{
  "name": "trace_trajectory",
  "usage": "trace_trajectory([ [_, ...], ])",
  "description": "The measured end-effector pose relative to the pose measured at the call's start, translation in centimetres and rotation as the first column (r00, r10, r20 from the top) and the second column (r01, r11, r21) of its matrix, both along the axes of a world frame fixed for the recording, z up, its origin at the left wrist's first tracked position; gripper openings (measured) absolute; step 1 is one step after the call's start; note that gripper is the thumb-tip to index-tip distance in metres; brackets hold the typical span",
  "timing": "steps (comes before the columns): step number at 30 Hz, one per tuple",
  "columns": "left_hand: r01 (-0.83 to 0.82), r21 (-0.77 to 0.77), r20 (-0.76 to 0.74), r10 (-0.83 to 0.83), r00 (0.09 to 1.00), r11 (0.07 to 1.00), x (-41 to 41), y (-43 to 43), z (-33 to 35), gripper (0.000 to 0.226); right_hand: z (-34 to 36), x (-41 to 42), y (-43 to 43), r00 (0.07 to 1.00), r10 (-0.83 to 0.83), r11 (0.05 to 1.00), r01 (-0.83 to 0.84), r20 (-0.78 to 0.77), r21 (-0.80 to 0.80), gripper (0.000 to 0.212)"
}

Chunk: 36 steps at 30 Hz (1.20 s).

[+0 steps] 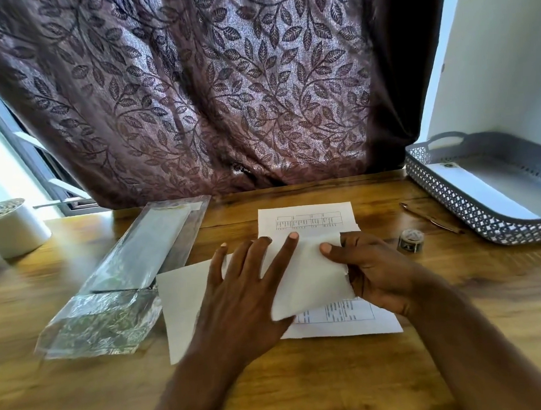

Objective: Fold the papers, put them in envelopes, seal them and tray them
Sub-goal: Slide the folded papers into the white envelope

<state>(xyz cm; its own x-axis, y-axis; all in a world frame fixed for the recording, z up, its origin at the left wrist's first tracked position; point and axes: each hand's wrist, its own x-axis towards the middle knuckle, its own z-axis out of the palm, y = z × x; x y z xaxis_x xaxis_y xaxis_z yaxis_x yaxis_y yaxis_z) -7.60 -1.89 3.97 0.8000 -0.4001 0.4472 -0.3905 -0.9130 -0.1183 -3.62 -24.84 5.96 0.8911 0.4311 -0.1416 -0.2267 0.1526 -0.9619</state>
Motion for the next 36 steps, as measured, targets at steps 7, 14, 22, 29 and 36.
trace_trajectory([
  [7,-0.116,-0.028,0.003,0.116,0.993,0.993,0.3,3.6,1.1,0.121,1.6,4.1,-4.2,0.896,-0.204,0.905,0.326,0.395,-0.272,0.019],
  [14,-0.185,-0.09,-0.049,0.181,0.982,0.979,2.3,4.5,1.1,0.126,-1.5,7.3,-3.5,0.843,0.32,0.238,0.371,0.432,-0.898,0.061],
  [22,-0.227,-0.152,-0.094,0.214,0.972,0.962,5.0,4.0,0.2,0.127,-3.5,9.5,-3.3,0.843,0.33,0.132,0.405,0.425,-0.905,0.075],
  [29,-0.291,-0.194,-0.098,0.277,0.956,0.937,5.6,4.3,-1.1,0.121,-3.0,9.8,-4.1,0.837,0.342,0.139,0.404,0.427,-0.904,0.077],
  [36,-0.32,-0.311,-0.042,0.324,0.945,0.895,4.2,3.7,-0.6,0.123,-3.6,9.6,-3.8,0.819,0.351,0.111,0.445,0.454,-0.889,0.098],
])
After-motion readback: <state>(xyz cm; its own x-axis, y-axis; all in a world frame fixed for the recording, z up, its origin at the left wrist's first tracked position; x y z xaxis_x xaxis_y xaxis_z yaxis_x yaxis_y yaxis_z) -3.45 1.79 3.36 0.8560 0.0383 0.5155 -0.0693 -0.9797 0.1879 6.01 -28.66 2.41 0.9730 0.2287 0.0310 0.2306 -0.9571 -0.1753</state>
